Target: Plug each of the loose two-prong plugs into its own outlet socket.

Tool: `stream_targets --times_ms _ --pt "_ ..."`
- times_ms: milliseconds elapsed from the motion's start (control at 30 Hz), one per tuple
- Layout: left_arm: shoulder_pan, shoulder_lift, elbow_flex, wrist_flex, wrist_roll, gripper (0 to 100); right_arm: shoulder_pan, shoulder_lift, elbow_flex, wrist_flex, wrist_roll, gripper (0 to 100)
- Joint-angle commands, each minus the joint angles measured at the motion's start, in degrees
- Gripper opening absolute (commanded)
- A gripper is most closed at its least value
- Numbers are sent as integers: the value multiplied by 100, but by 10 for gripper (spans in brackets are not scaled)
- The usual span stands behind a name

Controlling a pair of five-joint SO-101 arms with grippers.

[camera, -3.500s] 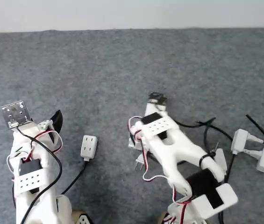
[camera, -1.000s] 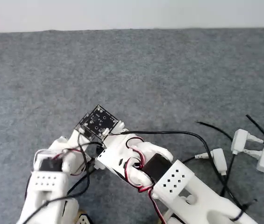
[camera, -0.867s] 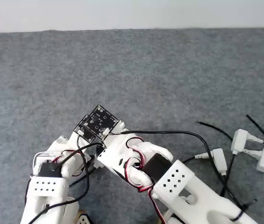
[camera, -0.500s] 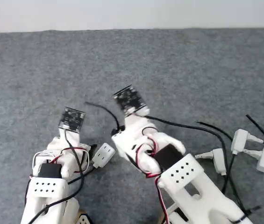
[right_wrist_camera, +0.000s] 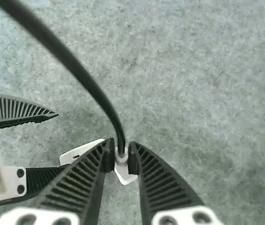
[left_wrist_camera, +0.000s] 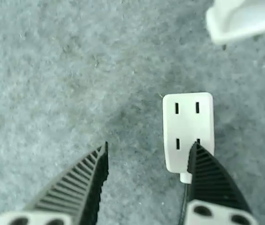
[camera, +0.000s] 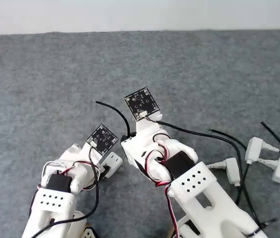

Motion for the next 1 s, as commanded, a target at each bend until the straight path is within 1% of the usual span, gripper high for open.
stream_targets --times_ms 0,100,167,267,400,567,800,867,967 --pt "220 -44 40 -185 -237 257 171 -4 -44 31 -53 8" --pt "475 -44 -119 70 -281 258 382 -48 -44 31 -53 8" --pt "580 -53 -374 422 -237 258 470 -57 -44 31 -53 8" --pt "695 -53 -664 686 185 258 470 -4 -44 31 -53 8" --pt "782 -26 -505 554 202 258 470 -4 -44 31 -53 8" --pt "738 -9 -145 -53 220 258 470 -13 -44 110 -53 8" --pt "738 9 -119 -105 229 258 470 -4 -44 110 -53 8" --pt "747 9 -119 -167 387 258 470 -13 -44 110 -53 8" --pt "747 202 -189 -360 879 258 470 -13 -44 110 -62 8"
